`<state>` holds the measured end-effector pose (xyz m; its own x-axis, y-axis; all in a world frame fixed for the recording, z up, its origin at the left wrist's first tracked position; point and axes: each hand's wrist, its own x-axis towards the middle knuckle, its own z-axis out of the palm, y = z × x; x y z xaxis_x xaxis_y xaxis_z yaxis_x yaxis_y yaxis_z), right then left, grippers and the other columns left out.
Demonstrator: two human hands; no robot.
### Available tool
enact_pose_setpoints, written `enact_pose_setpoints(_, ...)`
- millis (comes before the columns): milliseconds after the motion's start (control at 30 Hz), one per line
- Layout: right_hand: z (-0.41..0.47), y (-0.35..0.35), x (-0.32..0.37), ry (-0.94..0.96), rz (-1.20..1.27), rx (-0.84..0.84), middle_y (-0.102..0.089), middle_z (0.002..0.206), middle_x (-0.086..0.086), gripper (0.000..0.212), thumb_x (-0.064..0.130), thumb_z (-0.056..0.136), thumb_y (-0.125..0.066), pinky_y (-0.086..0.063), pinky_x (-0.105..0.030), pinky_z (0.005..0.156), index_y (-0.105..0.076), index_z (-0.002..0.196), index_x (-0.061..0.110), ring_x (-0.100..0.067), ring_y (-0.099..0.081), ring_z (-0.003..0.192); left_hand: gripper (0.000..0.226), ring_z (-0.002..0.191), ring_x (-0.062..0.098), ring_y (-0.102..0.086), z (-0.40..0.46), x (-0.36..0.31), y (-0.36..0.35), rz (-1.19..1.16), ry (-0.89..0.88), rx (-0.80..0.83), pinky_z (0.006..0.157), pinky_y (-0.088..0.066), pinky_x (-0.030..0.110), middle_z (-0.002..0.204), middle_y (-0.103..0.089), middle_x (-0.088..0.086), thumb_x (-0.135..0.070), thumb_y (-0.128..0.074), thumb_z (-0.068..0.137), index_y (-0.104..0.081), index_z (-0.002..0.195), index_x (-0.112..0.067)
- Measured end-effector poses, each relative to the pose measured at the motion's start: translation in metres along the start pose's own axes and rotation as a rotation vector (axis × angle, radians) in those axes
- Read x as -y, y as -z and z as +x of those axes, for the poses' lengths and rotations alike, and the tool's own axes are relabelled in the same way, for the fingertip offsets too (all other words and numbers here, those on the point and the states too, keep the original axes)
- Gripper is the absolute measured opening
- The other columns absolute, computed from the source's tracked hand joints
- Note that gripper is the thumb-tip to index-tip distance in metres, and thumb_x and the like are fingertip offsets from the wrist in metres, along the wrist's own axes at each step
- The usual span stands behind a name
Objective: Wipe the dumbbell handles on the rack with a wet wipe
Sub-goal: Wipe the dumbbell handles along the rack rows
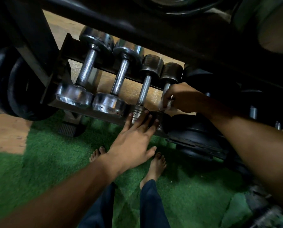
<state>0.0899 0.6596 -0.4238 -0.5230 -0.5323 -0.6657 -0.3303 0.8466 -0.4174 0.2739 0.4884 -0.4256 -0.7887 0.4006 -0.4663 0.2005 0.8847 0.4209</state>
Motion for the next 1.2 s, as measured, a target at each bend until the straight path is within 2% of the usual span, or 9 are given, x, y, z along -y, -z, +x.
enact_pose_setpoints(233,0.006,-0.006,0.000,-0.340,0.024,-0.355,-0.069,0.094,-0.015,0.012,0.025,0.088,-0.070,-0.057,-0.043,0.084,-0.075,0.094,0.015,-0.033,-0.066,0.091,0.088,0.153,0.018,0.026,0.000,0.000,-0.002,0.001,0.006,-0.011,0.124,0.007,0.056,0.172,-0.001,0.004,-0.061,-0.041,0.097,-0.001,0.164,-0.020)
enact_pose_setpoints(400,0.011,-0.010,0.004,-0.425,0.112,-0.485,-0.072,0.092,-0.015,0.015,0.012,0.090,-0.063,-0.057,-0.031,0.078,-0.076,0.097,0.010,-0.027,-0.068,0.084,0.087,0.152,0.019,0.029,0.001,-0.001,0.000,-0.001,0.012,0.016,0.124,0.009,0.056,0.171,0.003,0.003,-0.060,-0.041,0.099,0.002,0.164,-0.020)
enact_pose_setpoints(500,0.012,-0.013,0.006,-0.483,0.081,-0.507,-0.072,0.102,-0.015,0.019,0.013,0.090,-0.068,-0.050,-0.025,0.076,-0.076,0.107,0.014,-0.030,-0.068,0.094,0.087,0.152,0.018,0.028,0.001,-0.001,0.001,-0.017,0.012,0.007,0.124,0.009,0.056,0.172,0.001,0.004,-0.059,-0.042,0.099,0.001,0.164,-0.020)
enact_pose_setpoints(633,0.014,-0.015,0.001,-0.568,0.252,-0.468,-0.072,0.103,-0.010,0.019,0.016,0.090,-0.069,-0.045,-0.024,0.073,-0.076,0.108,0.012,-0.020,-0.064,0.091,0.085,0.153,0.017,0.026,0.001,-0.001,0.001,-0.037,0.015,-0.009,0.124,0.008,0.055,0.172,-0.002,0.003,-0.059,-0.042,0.099,-0.003,0.164,-0.021)
enact_pose_setpoints(700,0.014,-0.018,-0.002,-0.545,0.431,-0.457,-0.074,0.103,-0.006,0.022,0.013,0.087,-0.071,-0.051,-0.025,0.084,-0.077,0.108,0.011,-0.016,-0.065,0.097,0.085,0.153,0.017,0.026,0.001,-0.002,0.000,-0.042,0.020,-0.016,0.124,0.008,0.056,0.172,-0.004,0.003,-0.060,-0.042,0.098,-0.004,0.164,-0.021)
enact_pose_setpoints(800,0.012,-0.020,-0.003,-0.543,0.748,-0.435,-0.071,0.117,-0.007,0.034,-0.005,0.083,-0.070,-0.052,-0.037,0.102,-0.070,0.117,-0.003,-0.020,-0.065,0.110,0.085,0.153,0.017,0.026,0.002,-0.001,-0.002,-0.047,0.020,-0.020,0.124,0.008,0.056,0.171,-0.005,0.003,-0.060,-0.042,0.098,-0.005,0.164,-0.021)
enact_pose_setpoints(900,0.010,-0.017,0.000,-0.571,0.887,-0.354,-0.068,0.109,-0.021,0.035,-0.016,0.081,-0.063,-0.056,-0.041,0.095,-0.066,0.116,-0.012,-0.030,-0.065,0.099,0.084,0.154,0.017,0.025,0.002,-0.001,-0.002,-0.049,0.019,-0.026,0.124,0.007,0.056,0.171,-0.006,0.003,-0.060,-0.041,0.098,-0.006,0.164,-0.021)
enact_pose_setpoints(1000,0.006,-0.018,0.002,-0.569,0.942,-0.212,-0.054,0.089,-0.025,0.026,-0.021,0.075,-0.058,-0.048,-0.040,0.074,-0.065,0.099,-0.014,-0.036,-0.056,0.084,0.084,0.153,0.017,0.025,0.002,-0.002,-0.001,-0.058,0.022,-0.022,0.124,0.007,0.056,0.172,-0.005,0.003,-0.060,-0.041,0.098,-0.007,0.164,-0.021)
enact_pose_setpoints(1200,0.008,-0.017,-0.002,-0.587,0.840,0.004,-0.069,0.092,-0.029,0.016,-0.015,0.070,-0.071,-0.055,-0.044,0.089,-0.071,0.086,-0.012,-0.034,-0.069,0.084,0.084,0.154,0.017,0.025,0.002,-0.002,0.001,-0.062,0.023,-0.015,0.124,0.008,0.056,0.171,-0.006,0.003,-0.060,-0.041,0.099,-0.006,0.164,-0.021)
